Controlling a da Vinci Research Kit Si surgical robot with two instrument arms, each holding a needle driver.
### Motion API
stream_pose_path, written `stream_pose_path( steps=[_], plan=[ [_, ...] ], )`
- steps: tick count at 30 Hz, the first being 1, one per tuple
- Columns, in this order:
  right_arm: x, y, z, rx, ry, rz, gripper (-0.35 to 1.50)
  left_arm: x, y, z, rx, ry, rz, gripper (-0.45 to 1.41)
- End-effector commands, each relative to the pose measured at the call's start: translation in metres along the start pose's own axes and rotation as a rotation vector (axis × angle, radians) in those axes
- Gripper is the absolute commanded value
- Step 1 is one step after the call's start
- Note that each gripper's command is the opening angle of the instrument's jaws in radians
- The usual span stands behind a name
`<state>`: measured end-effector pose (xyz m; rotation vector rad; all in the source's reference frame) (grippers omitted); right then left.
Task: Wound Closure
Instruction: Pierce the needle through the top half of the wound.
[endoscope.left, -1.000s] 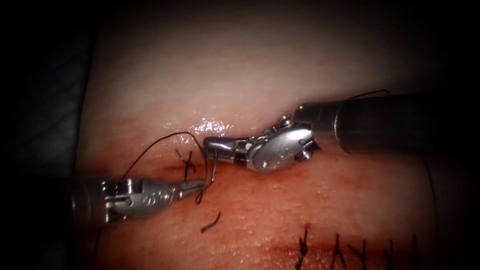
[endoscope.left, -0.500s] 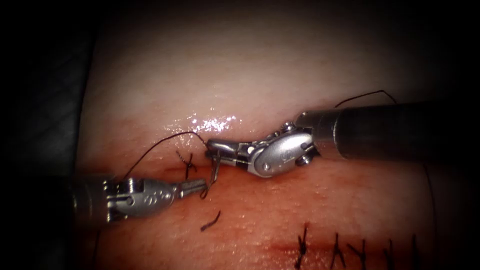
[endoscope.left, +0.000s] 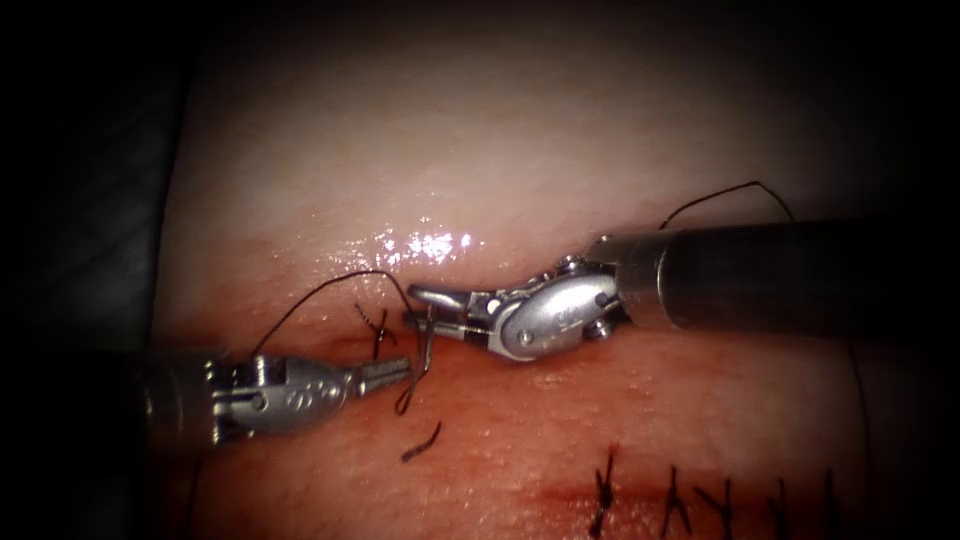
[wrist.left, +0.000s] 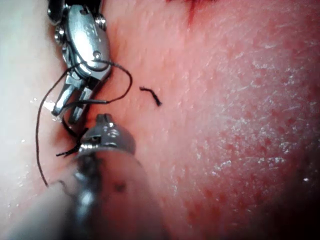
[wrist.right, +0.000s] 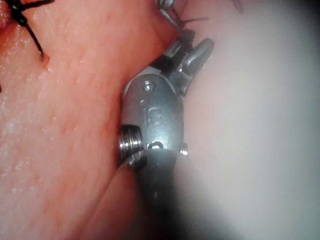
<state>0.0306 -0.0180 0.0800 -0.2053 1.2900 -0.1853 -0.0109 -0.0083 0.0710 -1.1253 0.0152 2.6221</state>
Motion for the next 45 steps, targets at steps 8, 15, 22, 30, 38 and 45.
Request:
stream_pose_path(
  steps=[8, 15, 22, 30, 38, 45],
  plan=[
    [-0.0013, -0.0007, 0.0005, 0.03, -0.061, 0.072, -0.35, -0.0001, 0.0001, 0.0007, 0.001, 0.001, 0.0, -0.45],
    [-0.0023, -0.0014, 0.0002, 0.066, -0.122, 0.142, -0.35, -0.0001, 0.0001, 0.0006, 0.001, 0.001, 0.0, -0.45],
    [-0.0026, -0.0031, 0.0001, 0.097, -0.127, 0.147, -0.35, -0.0001, -0.0001, 0.0004, 0.003, 0.005, -0.002, -0.45],
    [-0.0019, -0.0046, 0.0001, 0.115, -0.108, 0.138, -0.35, -0.0001, -0.0001, 0.0003, 0.002, 0.005, -0.003, -0.45],
    [-0.0015, -0.0046, -0.0001, 0.133, -0.114, 0.146, -0.35, -0.0001, -0.0001, 0.0003, 0.002, 0.004, -0.003, -0.45],
    [-0.0025, -0.0038, -0.0009, 0.118, -0.138, 0.225, -0.35, 0.0, -0.0001, 0.0003, 0.003, 0.003, -0.004, -0.45]
  ],
)
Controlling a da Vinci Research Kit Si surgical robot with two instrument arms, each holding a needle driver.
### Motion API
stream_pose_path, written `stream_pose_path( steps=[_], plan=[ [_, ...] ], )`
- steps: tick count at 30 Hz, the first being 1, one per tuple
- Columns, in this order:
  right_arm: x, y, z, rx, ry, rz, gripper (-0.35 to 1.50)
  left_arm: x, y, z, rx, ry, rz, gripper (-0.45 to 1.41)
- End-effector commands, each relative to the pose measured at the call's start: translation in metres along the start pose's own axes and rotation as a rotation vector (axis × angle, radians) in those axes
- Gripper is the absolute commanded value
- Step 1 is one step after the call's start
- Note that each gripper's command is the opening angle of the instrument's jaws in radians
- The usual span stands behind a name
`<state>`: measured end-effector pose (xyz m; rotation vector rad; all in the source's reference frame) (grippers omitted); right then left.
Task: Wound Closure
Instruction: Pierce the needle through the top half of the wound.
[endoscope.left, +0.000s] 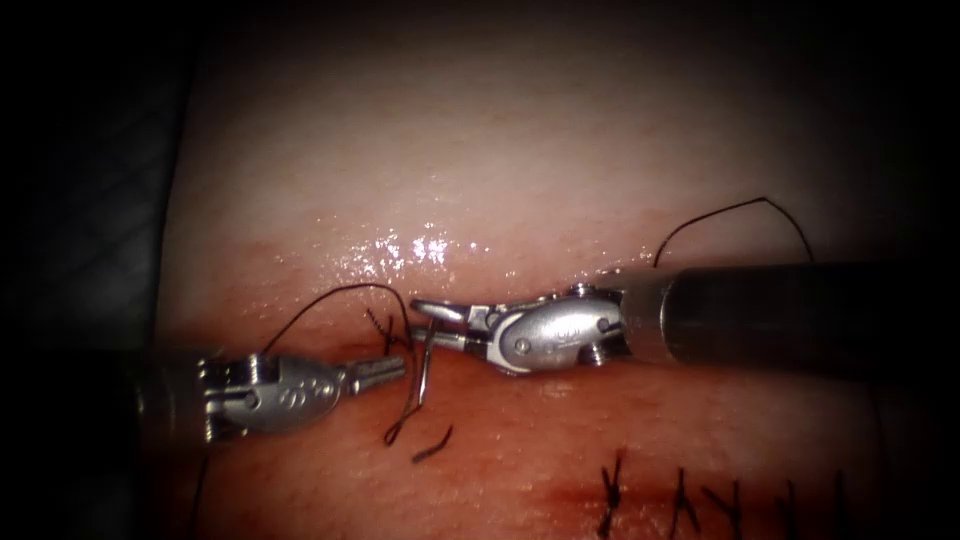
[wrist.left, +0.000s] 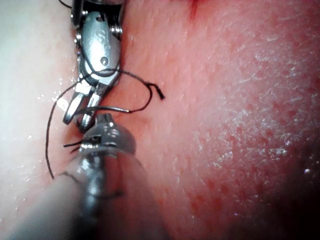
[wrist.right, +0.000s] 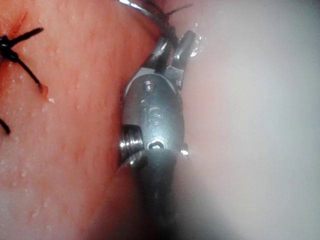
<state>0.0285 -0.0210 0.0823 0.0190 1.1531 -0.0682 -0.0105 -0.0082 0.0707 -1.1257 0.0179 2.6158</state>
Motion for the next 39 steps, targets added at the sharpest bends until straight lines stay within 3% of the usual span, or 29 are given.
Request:
stream_pose_path(
  steps=[1, 8, 17, 27, 39],
  plan=[
    [-0.0012, 0.0005, 0.0006, 0.005, -0.013, 0.076, -0.35, -0.0001, 0.0001, 0.0008, 0.0, 0.001, 0.0, -0.45],
    [-0.003, -0.0002, 0.0007, 0.049, -0.042, 0.207, -0.35, 0.0, 0.0001, 0.0009, -0.002, 0.003, 0.0, -0.45],
    [-0.0049, -0.0012, 0.0009, 0.09, -0.004, 0.413, -0.35, 0.0002, 0.0002, 0.0009, -0.002, 0.003, -0.002, -0.45],
    [-0.0055, -0.0031, 0.0013, 0.125, -0.016, 0.422, -0.35, 0.0002, 0.0002, 0.0008, -0.001, 0.005, -0.003, -0.45],
    [-0.0065, -0.0045, 0.0013, 0.179, -0.088, 0.464, -0.35, 0.0001, 0.0001, 0.0007, 0.0, 0.007, -0.004, -0.45]
  ],
)
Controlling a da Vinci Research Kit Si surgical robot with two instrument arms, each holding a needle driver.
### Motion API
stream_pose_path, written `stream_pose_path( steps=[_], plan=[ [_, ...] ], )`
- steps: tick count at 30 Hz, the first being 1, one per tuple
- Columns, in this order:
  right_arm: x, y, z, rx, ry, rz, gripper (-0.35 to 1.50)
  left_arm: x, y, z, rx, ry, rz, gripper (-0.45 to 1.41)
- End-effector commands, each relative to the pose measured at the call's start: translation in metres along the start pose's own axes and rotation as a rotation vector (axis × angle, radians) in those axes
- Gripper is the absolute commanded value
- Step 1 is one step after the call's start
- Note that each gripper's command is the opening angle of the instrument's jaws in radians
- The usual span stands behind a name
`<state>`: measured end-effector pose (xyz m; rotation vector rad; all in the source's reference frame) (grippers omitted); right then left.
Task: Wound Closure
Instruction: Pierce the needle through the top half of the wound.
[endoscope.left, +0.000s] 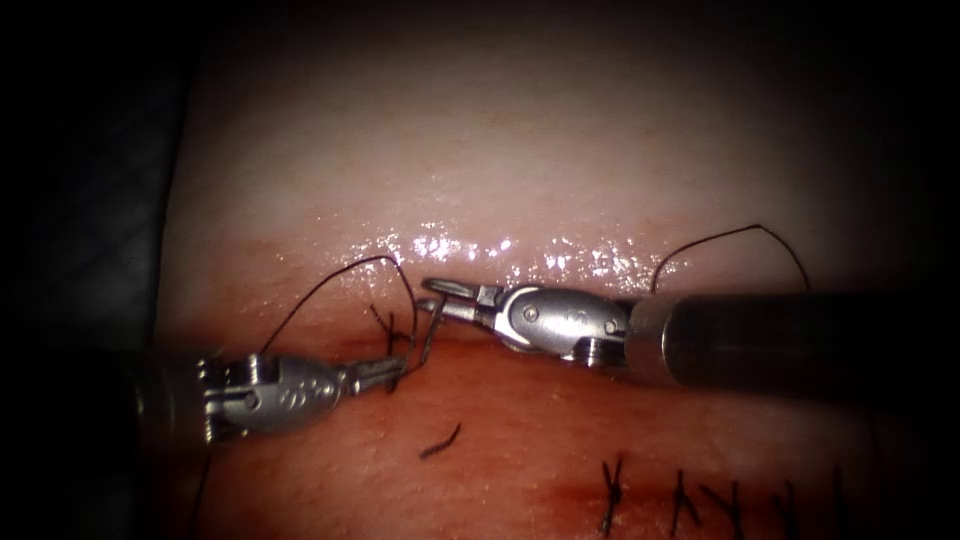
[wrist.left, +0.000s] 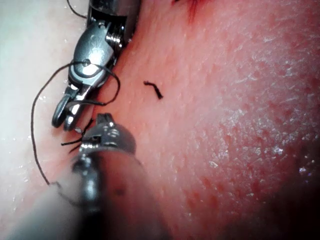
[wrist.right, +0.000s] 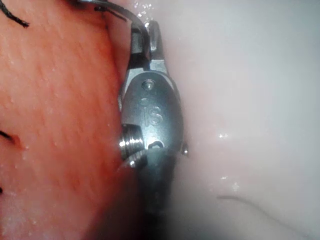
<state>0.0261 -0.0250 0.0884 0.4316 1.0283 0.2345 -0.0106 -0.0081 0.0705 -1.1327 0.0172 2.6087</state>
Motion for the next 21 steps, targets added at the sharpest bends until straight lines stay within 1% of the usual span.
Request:
stream_pose_path(
  steps=[1, 3, 6, 18, 21],
  plan=[
    [-0.0002, 0.0, 0.0008, 0.002, -0.001, 0.004, -0.35, -0.0001, 0.0001, 0.0007, 0.0, 0.001, 0.0, -0.45],
    [-0.0009, -0.0003, 0.001, 0.028, -0.05, 0.013, -0.35, -0.0001, 0.0001, 0.0007, 0.002, 0.003, 0.0, -0.45],
    [-0.0017, -0.0007, 0.0014, 0.038, -0.079, 0.027, -0.35, -0.0001, 0.0001, 0.0007, 0.002, 0.003, 0.0, -0.45],
    [-0.004, -0.0018, 0.0014, 0.079, -0.15, 0.065, -0.35, -0.0001, 0.0001, 0.0006, 0.003, 0.005, -0.007, -0.45],
    [-0.0045, -0.0019, 0.001, 0.097, -0.185, 0.077, -0.35, -0.0001, 0.0001, 0.0007, 0.004, 0.004, -0.007, -0.45]
  ],
)
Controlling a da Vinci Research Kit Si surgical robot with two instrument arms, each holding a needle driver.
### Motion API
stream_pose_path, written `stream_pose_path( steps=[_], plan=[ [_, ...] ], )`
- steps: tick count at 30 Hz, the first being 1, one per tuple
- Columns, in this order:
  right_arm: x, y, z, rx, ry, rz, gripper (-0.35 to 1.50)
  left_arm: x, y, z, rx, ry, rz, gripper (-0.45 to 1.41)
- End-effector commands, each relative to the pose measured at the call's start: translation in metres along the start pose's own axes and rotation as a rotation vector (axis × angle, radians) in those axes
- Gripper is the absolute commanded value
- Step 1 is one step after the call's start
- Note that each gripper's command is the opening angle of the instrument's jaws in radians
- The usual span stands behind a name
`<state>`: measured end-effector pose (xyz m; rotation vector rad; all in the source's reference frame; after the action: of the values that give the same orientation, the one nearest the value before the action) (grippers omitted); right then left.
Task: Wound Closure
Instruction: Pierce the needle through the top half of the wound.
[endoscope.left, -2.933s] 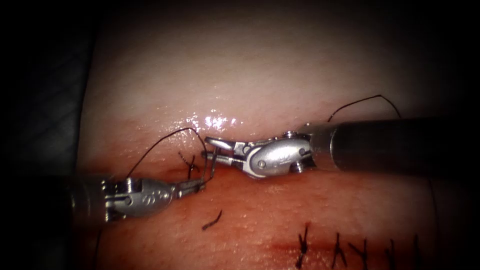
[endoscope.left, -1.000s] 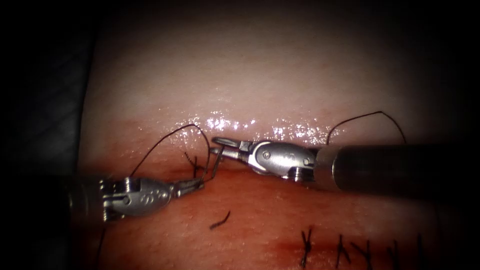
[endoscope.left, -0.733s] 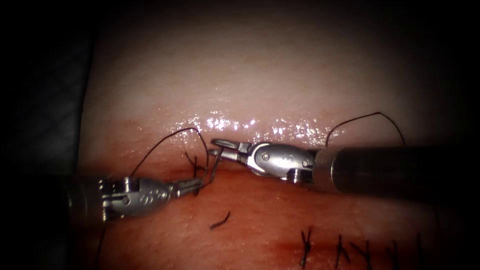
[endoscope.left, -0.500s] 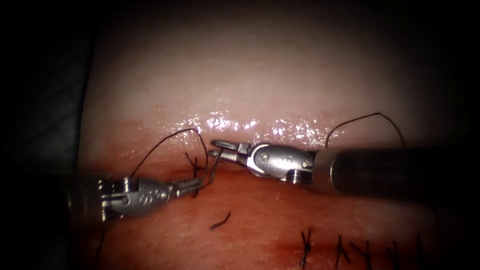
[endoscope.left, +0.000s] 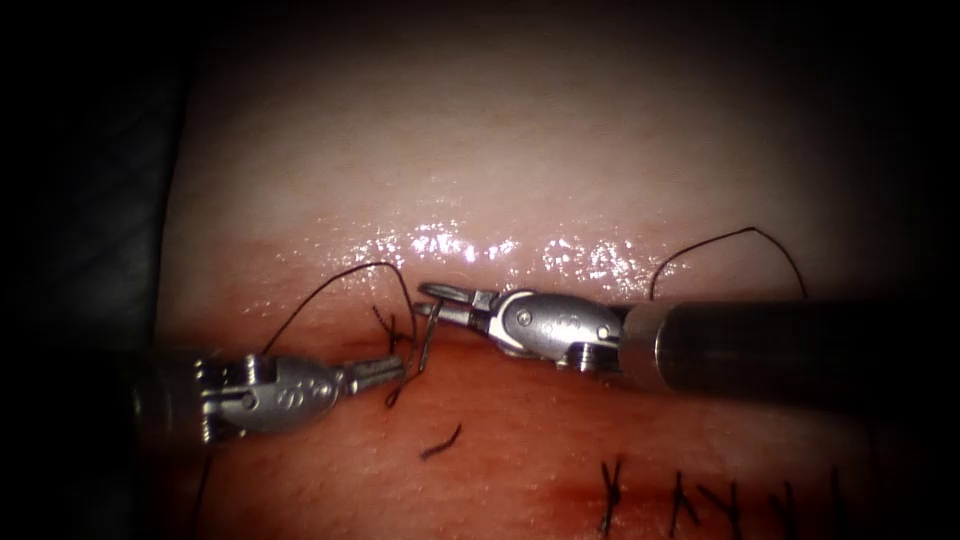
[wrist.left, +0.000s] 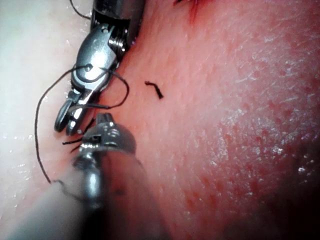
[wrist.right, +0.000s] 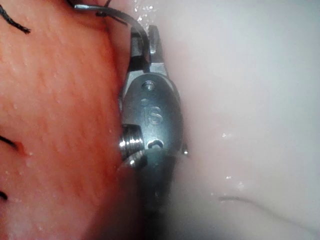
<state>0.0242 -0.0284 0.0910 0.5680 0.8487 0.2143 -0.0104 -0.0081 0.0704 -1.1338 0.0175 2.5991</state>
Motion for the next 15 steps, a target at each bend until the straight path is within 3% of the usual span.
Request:
stream_pose_path(
  steps=[1, 11, 15],
  plan=[
    [0.0, 0.0, 0.0007, 0.004, -0.005, -0.002, -0.35, -0.0001, 0.0001, 0.0008, 0.001, 0.001, 0.0, -0.45],
    [-0.0025, -0.0005, 0.0014, 0.032, -0.067, 0.054, -0.35, -0.0001, 0.0001, 0.0009, 0.001, 0.001, 0.0, -0.45],
    [-0.0019, -0.0002, 0.0008, -0.012, -0.069, 0.02, -0.35, -0.0001, 0.0001, 0.001, -0.001, 0.003, 0.0, -0.45]
  ],
)
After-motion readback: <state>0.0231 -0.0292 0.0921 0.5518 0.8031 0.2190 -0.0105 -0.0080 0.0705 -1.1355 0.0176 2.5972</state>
